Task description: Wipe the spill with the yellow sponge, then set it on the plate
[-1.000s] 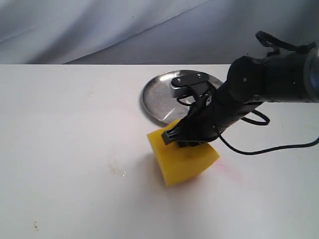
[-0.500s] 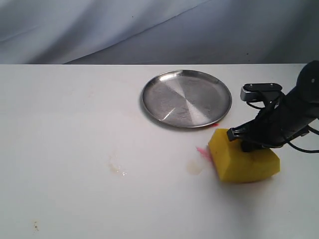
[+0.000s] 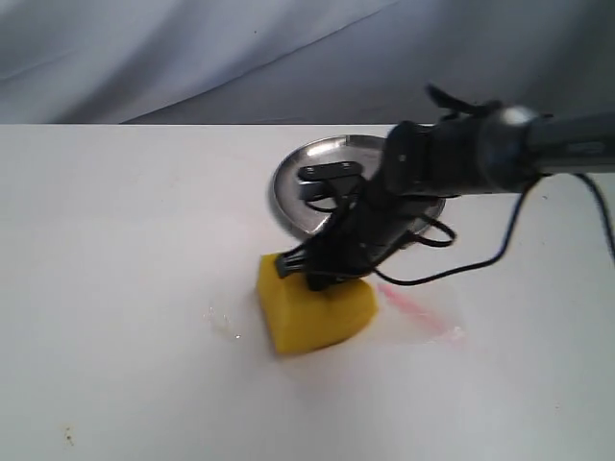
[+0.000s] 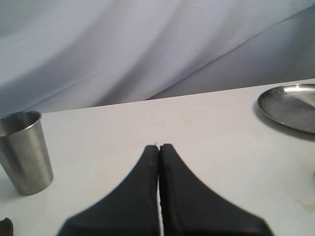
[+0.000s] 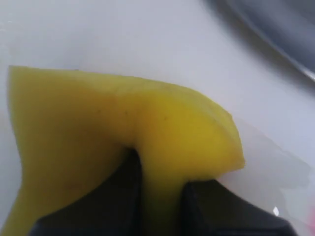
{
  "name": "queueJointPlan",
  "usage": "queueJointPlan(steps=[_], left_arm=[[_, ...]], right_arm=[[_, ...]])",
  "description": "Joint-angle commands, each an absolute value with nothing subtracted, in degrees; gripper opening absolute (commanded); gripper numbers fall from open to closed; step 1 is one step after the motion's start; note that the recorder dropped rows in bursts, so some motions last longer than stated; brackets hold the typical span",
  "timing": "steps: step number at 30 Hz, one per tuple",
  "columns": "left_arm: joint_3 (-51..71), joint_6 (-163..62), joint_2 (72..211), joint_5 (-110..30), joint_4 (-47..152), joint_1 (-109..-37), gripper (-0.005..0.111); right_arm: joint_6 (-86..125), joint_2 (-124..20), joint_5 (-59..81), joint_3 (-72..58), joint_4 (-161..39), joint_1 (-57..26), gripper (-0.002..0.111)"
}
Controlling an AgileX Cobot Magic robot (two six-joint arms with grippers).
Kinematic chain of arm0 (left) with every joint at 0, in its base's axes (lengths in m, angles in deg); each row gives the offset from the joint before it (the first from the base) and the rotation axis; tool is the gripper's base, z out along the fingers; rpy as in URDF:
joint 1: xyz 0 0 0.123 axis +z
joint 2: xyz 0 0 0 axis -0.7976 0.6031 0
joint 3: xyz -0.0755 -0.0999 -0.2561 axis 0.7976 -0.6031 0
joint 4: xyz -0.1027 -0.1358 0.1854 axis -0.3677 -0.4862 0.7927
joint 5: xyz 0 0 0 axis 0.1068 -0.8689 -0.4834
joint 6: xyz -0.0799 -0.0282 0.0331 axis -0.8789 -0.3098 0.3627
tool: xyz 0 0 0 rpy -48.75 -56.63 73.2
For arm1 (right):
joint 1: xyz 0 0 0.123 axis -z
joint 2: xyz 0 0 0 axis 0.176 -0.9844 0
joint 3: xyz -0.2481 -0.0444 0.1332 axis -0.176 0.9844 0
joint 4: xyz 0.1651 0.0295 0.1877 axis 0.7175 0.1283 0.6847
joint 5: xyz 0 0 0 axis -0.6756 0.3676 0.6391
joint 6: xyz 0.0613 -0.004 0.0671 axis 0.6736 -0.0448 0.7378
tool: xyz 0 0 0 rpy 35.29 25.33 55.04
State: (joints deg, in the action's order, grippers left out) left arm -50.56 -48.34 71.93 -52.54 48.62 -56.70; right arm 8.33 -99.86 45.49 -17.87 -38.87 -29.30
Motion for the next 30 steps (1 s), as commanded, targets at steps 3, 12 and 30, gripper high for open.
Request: queueJointPlan(steps=[3,12,30], left_arm=[[-50.83,-48.44,71.73,-52.2,48.52,-56.86,0.0],[-50.83,-48.44,71.73,-52.2,48.52,-56.86,0.0],[-50.83,-48.44,71.73,-52.2,48.52,-56.86,0.0]], right_arm=[[12.68,-113.77,56.62,-39.89,-37.95,-39.12,0.0],[14.79,-120.2,71.84,-54.55,-40.55,-42.46,0.0],[14.59,-94.25,49.51,-5.45,-51.2,-23.55,0.0]])
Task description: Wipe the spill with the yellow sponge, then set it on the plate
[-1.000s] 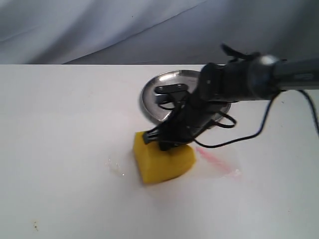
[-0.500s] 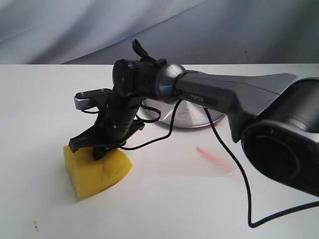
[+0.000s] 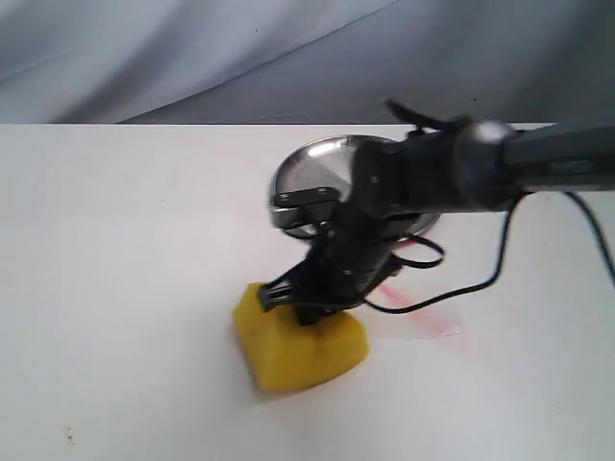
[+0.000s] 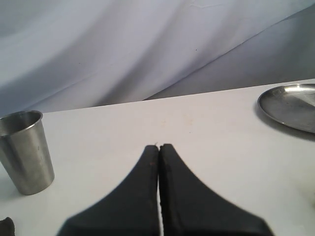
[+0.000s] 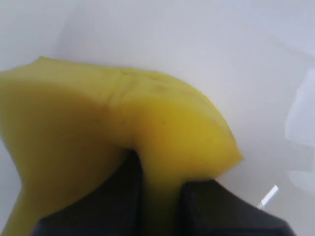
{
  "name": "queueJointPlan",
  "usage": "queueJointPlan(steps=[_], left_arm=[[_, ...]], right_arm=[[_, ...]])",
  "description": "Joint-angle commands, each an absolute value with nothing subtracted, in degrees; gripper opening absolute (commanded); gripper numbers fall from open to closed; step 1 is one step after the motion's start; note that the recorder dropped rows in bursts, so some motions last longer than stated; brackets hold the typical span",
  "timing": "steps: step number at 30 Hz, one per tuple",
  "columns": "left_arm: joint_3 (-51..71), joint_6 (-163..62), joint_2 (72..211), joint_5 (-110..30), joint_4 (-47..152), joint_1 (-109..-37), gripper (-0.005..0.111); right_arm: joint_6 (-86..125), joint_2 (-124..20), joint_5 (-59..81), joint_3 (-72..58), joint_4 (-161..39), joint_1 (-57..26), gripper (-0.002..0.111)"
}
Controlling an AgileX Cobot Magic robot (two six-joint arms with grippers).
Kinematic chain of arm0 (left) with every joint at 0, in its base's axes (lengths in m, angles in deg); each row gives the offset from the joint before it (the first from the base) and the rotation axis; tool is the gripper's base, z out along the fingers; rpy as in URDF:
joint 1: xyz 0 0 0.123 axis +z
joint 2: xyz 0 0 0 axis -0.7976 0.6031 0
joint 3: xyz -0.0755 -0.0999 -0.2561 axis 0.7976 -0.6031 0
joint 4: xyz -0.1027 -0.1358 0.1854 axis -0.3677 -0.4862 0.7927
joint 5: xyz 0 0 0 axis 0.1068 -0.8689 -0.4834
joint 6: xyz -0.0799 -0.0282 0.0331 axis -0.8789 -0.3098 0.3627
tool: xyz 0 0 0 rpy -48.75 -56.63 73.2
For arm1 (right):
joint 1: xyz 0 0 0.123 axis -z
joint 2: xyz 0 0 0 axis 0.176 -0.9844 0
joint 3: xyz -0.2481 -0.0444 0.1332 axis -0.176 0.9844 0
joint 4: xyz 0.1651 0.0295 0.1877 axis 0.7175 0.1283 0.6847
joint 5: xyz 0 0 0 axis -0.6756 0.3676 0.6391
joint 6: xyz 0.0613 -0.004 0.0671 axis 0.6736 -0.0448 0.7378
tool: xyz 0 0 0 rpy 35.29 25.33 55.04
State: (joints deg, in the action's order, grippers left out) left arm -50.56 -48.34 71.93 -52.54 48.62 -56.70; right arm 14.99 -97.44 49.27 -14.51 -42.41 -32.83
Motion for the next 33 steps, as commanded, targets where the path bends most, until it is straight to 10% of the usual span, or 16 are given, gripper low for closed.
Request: queueJointPlan(steps=[1,16,33], left_arm=[[-50.83,-48.44,71.73,-52.2,48.52,-56.86,0.0],[-50.83,-48.44,71.73,-52.2,48.52,-56.86,0.0],[-50.83,-48.44,71.73,-52.2,48.52,-56.86,0.0]], right_arm=[[14.59,-93.63,49.51,-4.22,-52.18,-20.66,0.0],[16.12,-89.58,54.74,-0.16,-59.48,6.8,0.0],[18.01,-101.45,55.67,-21.8,-49.19,-26.94,0.0]])
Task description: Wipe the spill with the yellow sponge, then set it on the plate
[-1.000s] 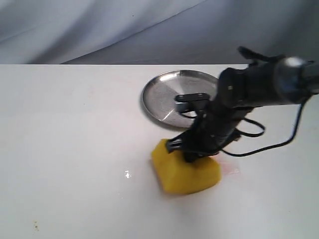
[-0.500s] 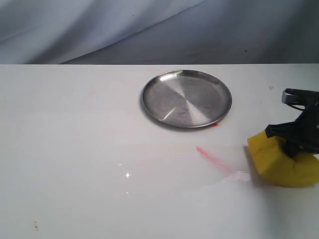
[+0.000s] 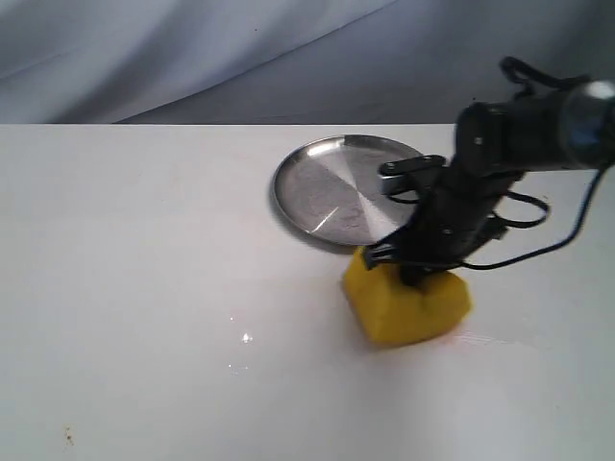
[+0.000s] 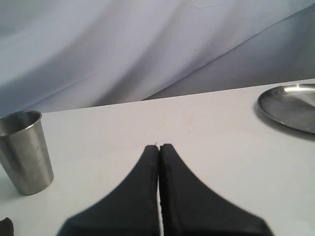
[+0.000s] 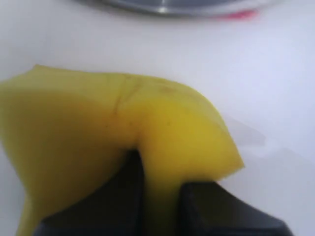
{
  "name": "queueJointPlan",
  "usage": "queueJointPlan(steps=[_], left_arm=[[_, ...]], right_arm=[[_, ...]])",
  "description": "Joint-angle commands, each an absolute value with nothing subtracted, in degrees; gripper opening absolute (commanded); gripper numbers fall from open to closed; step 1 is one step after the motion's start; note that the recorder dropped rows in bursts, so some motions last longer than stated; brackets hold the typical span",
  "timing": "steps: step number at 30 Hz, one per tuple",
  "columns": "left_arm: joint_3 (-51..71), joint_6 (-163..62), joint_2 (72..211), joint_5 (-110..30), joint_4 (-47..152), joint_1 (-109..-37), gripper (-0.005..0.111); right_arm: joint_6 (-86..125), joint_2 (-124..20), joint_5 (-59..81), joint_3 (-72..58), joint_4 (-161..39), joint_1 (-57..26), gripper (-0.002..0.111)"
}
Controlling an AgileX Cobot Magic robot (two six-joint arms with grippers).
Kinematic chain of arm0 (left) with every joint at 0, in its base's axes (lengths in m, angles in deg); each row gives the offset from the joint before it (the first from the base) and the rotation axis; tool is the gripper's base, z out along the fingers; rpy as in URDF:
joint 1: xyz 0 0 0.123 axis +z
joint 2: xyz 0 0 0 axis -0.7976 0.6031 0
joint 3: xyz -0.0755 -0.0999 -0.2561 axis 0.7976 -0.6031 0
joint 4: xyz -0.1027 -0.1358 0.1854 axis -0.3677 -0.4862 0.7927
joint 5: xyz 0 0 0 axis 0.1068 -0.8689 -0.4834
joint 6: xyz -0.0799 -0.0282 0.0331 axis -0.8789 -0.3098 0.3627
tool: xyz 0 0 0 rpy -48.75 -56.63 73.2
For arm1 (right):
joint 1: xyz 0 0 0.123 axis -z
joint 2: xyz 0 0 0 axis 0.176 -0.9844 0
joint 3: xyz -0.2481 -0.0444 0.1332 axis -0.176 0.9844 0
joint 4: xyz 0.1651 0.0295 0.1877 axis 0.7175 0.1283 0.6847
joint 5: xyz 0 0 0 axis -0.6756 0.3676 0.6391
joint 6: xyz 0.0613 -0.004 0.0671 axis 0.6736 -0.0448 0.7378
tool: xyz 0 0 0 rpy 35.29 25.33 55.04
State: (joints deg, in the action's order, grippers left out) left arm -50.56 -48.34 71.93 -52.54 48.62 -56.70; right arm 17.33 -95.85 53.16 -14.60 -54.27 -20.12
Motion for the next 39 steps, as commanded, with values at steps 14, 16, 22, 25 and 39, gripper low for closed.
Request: queueJointPlan(steps=[14,16,22,25,39], left_arm=[[-50.83,-48.44,71.73,-52.2,48.52,-56.86,0.0],[-50.83,-48.44,71.73,-52.2,48.52,-56.86,0.0],[-50.83,-48.44,71.73,-52.2,48.52,-56.86,0.0],[-50.83,-48.44,71.73,-52.2,48.52,-56.86,0.0],[-50.83,-48.44,71.73,-52.2,48.52,-56.86,0.0]], right_arm=[[15.54,-110.18,67.37,-37.95,-48.82,-41.29,0.0],[15.48,-109.5,68.73,-36.41,-51.38,-41.02,0.0],[17.59,-102.42,63.01,-21.88,-57.72,-35.7,0.0],[17.59,-98.13,59.37,-13.89,-58.19,-29.72,0.0],[18.51,-90.04,57.51,-1.52,-62.53,-3.31,0.0]])
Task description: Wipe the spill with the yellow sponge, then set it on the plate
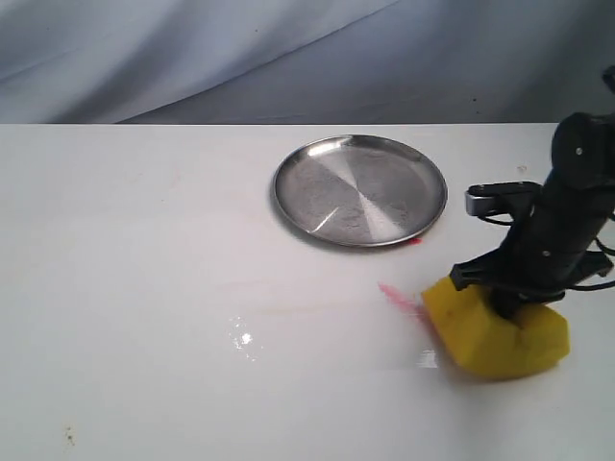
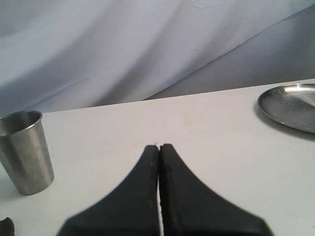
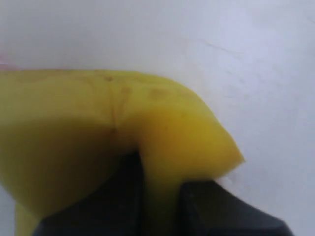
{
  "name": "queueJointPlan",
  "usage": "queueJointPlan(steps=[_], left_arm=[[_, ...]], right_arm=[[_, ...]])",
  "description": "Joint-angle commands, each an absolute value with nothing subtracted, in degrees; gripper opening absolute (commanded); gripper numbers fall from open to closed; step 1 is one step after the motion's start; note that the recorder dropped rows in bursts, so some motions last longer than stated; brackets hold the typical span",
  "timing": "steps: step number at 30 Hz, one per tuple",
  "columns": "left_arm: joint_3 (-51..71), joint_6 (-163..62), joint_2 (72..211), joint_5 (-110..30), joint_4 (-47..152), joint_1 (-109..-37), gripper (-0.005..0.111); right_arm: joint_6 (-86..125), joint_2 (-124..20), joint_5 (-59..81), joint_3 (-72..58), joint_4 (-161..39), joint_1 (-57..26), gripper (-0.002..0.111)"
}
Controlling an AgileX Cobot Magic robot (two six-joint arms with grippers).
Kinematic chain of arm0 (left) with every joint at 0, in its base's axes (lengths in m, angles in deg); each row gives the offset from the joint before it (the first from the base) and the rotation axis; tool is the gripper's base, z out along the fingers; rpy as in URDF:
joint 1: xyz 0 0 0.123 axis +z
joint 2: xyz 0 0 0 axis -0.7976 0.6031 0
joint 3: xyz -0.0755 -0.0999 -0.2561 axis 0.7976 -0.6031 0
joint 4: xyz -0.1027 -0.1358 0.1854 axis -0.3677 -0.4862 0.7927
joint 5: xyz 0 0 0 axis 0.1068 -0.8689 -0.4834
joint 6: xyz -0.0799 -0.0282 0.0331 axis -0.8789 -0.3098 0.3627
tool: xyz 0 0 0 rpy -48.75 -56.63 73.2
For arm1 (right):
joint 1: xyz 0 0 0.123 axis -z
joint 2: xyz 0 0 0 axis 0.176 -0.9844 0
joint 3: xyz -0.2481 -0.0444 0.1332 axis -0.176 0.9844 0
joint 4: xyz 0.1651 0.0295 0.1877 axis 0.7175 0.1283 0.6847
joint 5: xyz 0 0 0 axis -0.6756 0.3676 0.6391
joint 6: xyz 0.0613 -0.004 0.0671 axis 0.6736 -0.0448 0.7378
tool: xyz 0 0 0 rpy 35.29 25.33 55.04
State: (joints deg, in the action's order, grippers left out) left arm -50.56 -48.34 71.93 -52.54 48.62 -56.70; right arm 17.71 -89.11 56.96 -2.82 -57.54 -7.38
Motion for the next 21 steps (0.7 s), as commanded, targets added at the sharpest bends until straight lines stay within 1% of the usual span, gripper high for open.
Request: queueJointPlan(steps=[1,5,8,11,17,19,21], left_arm=[[-50.83,-48.44,71.73,-52.2,48.52,-56.86,0.0],[-50.83,-48.44,71.73,-52.2,48.52,-56.86,0.0],[-50.83,-48.44,71.73,-52.2,48.52,-56.86,0.0],[-50.83,-48.44,71.73,-52.2,48.52,-56.86,0.0],[-50.83,-48.44,71.73,-52.2,48.52,-56.86,0.0],[-50.83,-48.44,71.73,-52.2,48.52,-56.86,0.0],[-50.83,-48.44,71.73,-52.2,48.52,-56.86,0.0]], right_arm=[[18.51,-90.04,56.52,-1.52,-61.61,-3.1,0.0],[17.18,-90.24,52.14,-1.52,-54.69,-4.74,0.0],[14.64,-90.85,51.21,-3.76,-48.92,-8.71,0.0],[14.58,-93.14,53.14,-8.64,-47.55,-14.47,0.0],[14.96,-102.39,57.76,-25.76,-42.62,-32.4,0.0],[14.16,-104.26,60.58,-29.51,-42.87,-36.95,0.0],[13.4,-104.08,62.32,-30.29,-47.08,-40.01,0.0]])
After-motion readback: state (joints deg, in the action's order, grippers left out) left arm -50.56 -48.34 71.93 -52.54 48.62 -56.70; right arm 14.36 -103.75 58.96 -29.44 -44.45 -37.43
